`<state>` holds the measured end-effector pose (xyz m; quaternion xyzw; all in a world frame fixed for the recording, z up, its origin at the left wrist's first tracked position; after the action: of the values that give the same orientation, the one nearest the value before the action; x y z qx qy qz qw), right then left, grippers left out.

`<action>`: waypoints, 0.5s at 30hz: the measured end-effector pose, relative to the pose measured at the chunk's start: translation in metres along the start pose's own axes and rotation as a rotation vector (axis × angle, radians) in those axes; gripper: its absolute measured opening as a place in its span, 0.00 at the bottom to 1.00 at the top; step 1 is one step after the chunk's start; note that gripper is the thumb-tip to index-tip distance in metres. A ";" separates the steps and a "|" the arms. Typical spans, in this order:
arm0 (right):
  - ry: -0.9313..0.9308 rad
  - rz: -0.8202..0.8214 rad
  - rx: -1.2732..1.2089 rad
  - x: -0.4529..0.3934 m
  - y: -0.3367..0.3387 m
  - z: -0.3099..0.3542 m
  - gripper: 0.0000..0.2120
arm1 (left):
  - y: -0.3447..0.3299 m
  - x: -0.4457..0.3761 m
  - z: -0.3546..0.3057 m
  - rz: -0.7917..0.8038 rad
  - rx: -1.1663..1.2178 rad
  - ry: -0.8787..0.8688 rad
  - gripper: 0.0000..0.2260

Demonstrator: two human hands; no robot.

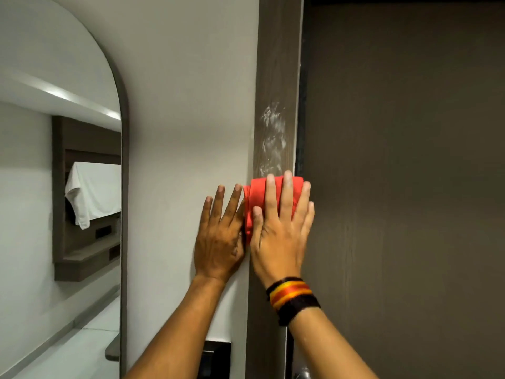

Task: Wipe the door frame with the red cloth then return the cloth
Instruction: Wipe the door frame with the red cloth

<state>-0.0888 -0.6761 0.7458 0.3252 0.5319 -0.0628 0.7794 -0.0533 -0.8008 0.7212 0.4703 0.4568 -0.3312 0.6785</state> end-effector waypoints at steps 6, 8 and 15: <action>0.025 0.028 0.010 0.020 -0.008 -0.009 0.29 | 0.000 0.000 0.000 0.017 0.005 0.014 0.30; 0.004 0.063 0.011 0.042 -0.019 -0.013 0.29 | 0.000 0.000 0.000 0.034 0.018 0.009 0.30; -0.003 -0.026 0.004 -0.066 0.032 0.019 0.29 | -0.004 0.000 0.001 0.011 -0.007 0.011 0.30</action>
<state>-0.0882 -0.6784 0.8218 0.3197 0.5348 -0.0743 0.7786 -0.0561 -0.8033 0.7205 0.4722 0.4591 -0.3232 0.6796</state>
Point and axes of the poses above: each hand's wrist, its own x-axis away from the middle knuckle, its own y-axis out of the back of the hand, z = x × y, the point moved 7 cm from there along -x, towards the middle knuckle, and after that the axes turned 12 degrees about z, right-handed, at the moved point
